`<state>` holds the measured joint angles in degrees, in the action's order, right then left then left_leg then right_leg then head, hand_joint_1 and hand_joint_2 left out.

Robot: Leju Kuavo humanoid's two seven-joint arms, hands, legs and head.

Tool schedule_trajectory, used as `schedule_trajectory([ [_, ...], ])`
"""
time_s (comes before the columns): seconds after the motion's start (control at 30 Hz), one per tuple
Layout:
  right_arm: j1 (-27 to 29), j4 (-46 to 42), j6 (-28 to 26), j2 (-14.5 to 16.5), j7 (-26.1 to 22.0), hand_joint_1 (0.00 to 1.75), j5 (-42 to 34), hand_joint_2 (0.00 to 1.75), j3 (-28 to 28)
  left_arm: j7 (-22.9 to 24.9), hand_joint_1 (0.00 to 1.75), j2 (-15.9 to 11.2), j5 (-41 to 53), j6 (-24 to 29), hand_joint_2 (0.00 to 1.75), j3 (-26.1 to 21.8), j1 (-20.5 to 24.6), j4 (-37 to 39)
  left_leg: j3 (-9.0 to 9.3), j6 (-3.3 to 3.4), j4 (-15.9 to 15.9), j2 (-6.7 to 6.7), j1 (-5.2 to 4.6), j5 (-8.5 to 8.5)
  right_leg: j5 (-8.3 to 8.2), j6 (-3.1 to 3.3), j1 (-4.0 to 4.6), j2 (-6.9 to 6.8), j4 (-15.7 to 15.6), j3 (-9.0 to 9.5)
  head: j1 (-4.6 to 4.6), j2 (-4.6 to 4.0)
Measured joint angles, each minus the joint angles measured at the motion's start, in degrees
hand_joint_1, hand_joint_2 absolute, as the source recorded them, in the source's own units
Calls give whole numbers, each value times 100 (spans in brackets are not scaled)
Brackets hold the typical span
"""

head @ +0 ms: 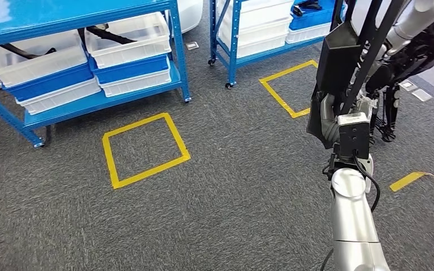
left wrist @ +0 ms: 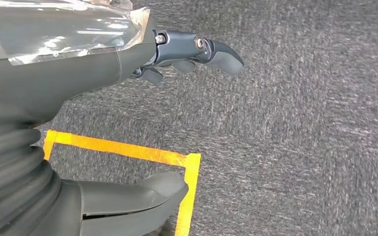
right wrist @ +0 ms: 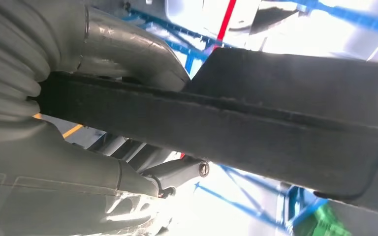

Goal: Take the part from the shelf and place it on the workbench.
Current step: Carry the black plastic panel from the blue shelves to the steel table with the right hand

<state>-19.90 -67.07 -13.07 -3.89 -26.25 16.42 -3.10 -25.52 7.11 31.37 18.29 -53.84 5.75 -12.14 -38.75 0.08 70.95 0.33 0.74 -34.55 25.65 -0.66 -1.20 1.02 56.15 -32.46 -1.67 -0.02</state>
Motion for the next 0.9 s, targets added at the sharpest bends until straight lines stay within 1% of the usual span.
schedule_trajectory([
  [0.03, 17, -2, 0, 4, -11, 175, -28, 175, -21, -3, 0, -5, -16, 0, 175, -19, -17, 0, -94, 0, 223, -31, 0, -57, -4, 3, 4, 89, 4, -10, 1, 0],
  [0.07, 33, -3, 0, 4, -25, 175, -60, 175, -44, -6, 0, -7, -35, 0, 175, -34, -28, 1, -103, 5, 262, -46, 1, -14, -8, 4, 6, 179, 11, -15, 2, 0],
  [0.1, 42, -3, -1, 2, -41, 175, -89, 175, -72, -8, 0, -8, -49, -1, 175, -43, -31, 1, 1, 17, 67, -60, 5, 131, -10, 1, 2, 262, 22, -17, 3, 0],
  [0.13, 44, -3, -5, -4, -65, 175, -127, 175, -103, -12, 0, -11, -57, -1, 175, -49, -30, 1, 190, 31, -298, -141, 18, 333, -10, -3, -2, 345, 39, -21, 4, 0],
  [0.17, 43, -3, -14, -10, -95, 175, -175, 175, -136, -18, 0, -15, -61, -2, 175, -53, -29, 1, 380, 43, -666, -308, 39, 482, -9, -12, 4, 418, 60, -33, 4, 0],
  [0.2, 39, -3, -27, -19, -129, 175, -224, 175, -172, -27, 0, -18, -56, -2, 175, -57, -30, 1, 543, 50, -988, -465, 61, 578, -8, -31, 15, 490, 87, -59, -2, 0],
  [0.23, 41, -3, -43, -28, -165, 175, -273, 175, -209, -37, 0, -19, -49, -2, 175, -63, -35, 2, 644, 57, -1187, -593, 69, 614, -18, -69, 16, 560, 104, -97, -8, 0],
  [0.27, 56, -4, -58, -42, -193, 175, -311, 175, -250, -46, 0, -19, -42, -1, 175, -71, -38, 2, 672, 70, -1239, -635, 61, 592, -37, -117, 11, 629, 107, -137, -12, 0],
  [0.3, 79, -5, -68, -64, -213, 175, -336, 175, -293, -54, 0, -17, -35, -1, 175, -80, -41, 3, 683, 93, -1263, -571, 45, 598, -64, -170, -3, 704, 100, -174, -18, 0],
  [0.33, 113, -8, -76, -88, -228, 175, -354, 175, -336, -58, 0, -14, -32, -1, 175, -88, -40, 3, 686, 136, -1276, -491, 35, 621, -78, -212, -17, 710, 101, -214, -16, 0],
  [0.37, 142, -17, -84, -117, -238, 175, -369, 175, -377, -63, 0, -11, -28, -1, 175, -94, -37, 2, 692, 183, -1302, -411, 34, 646, -56, -233, -8, 608, 152, -266, -28, 0],
  [0.4, 161, -37, -93, -140, -247, 175, -386, 175, -410, -68, 0, -12, -25, -2, 175, -98, -36, 2, 697, 225, -1332, -321, 35, 667, 25, -235, 10, 439, 321, -368, -51, 0],
  [0.43, 182, -67, -103, -156, -255, 175, -407, 175, -437, -70, 0, -12, -24, -2, 175, -100, -36, 1, 698, 258, -1351, -228, 33, 681, 157, -223, 25, 236, 610, -519, -70, 0],
  [0.47, 209, -106, -114, -167, -262, 175, -427, 175, -465, -72, 0, -16, -23, -2, 175, -101, -39, 1, 696, 276, -1355, -137, 21, 683, 312, -210, 33, 80, 992, -701, -92, 0],
  [0.5, 250, -144, -119, -173, -267, 175, -441, 175, -496, -71, 0, -18, -21, -1, 175, -102, -42, 1, 691, 284, -1355, -43, 13, 682, 455, -206, 29, 7, 1395, -891, -102, 0],
  [0.53, 299, -173, -122, -181, -268, 175, -450, 175, -528, -70, 0, -18, -19, -1, 175, -102, -42, 1, 688, 287, -1354, 45, 9, 680, 533, -220, 19, -21, 1674, -1017, -103, 0],
  [0.57, 343, -198, -125, -191, -269, 175, -452, 175, -561, -69, 0, -18, -17, 0, 175, -102, -41, 1, 687, 288, -1353, 132, 7, 678, 535, -252, 8, -41, 1758, -1043, -106, 0],
  [0.6, 373, -222, -126, -204, -269, 175, -453, 175, -588, -68, 0, -16, -13, 0, 175, -102, -38, 1, 688, 285, -1353, 218, 7, 676, 457, -297, -3, -69, 1597, -946, -106, 0],
  [0.63, 388, -250, -128, -218, -269, 175, -453, 175, -608, -68, 0, -14, -11, 0, 175, -102, -31, 1, 692, 278, -1352, 299, 7, 671, 323, -344, -11, -136, 1221, -732, -107, 0],
  [0.67, 394, -285, -130, -232, -271, 175, -453, 175, -624, -68, 0, -15, -9, 1, 175, -102, -23, 0, 700, 264, -1351, 374, -4, 663, 198, -371, -9, -279, 764, -474, -107, 0],
  [0.7, 399, -327, -134, -243, -279, 175, -453, 175, -639, -68, 0, -15, -7, 3, 175, -102, -15, -1, 710, 240, -1348, 444, -22, 647, 92, -370, 14, -403, 385, -257, -107, 0],
  [0.73, 418, -377, -142, -250, -295, 175, -453, 175, -655, -68, 0, -18, -4, 8, 175, -102, -9, -1, 724, 213, -1349, 506, -41, 633, 33, -342, 36, -493, 148, -118, -102, 0],
  [0.77, 459, -435, -156, -256, -318, 175, -453, 175, -675, -68, 0, -21, -2, 16, 175, -102, -6, -2, 741, 184, -1349, 565, -60, 619, 14, -299, 60, -525, 61, -70, -97, 0],
  [0.8, 525, -503, -170, -260, -342, 175, -452, 175, -696, -68, 0, -22, -1, 31, 175, -103, -4, -2, 763, 155, -1355, 626, -65, 608, 0, -258, 81, -460, 68, -75, -91, 0],
  [0.83, 612, -585, -185, -264, -363, 175, -449, 175, -720, -67, 0, -22, 1, 50, 175, -104, -4, -2, 777, 124, -1355, 661, -57, 591, -12, -214, 52, -387, 67, -81, -86, 0],
  [0.87, 703, -676, -202, -267, -386, 175, -445, 175, -741, -65, 0, -20, 1, 69, 175, -105, -5, -1, 774, 91, -1315, 610, -43, 540, -25, -181, 27, -319, 59, -83, -82, 0],
  [0.9, 787, -773, -221, -266, -409, 175, -441, 175, -759, -62, 0, -16, 0, 91, 175, -106, -9, 0, 728, 63, -1192, 490, -26, 432, -38, -134, -3, -255, 51, -84, -77, 0],
])
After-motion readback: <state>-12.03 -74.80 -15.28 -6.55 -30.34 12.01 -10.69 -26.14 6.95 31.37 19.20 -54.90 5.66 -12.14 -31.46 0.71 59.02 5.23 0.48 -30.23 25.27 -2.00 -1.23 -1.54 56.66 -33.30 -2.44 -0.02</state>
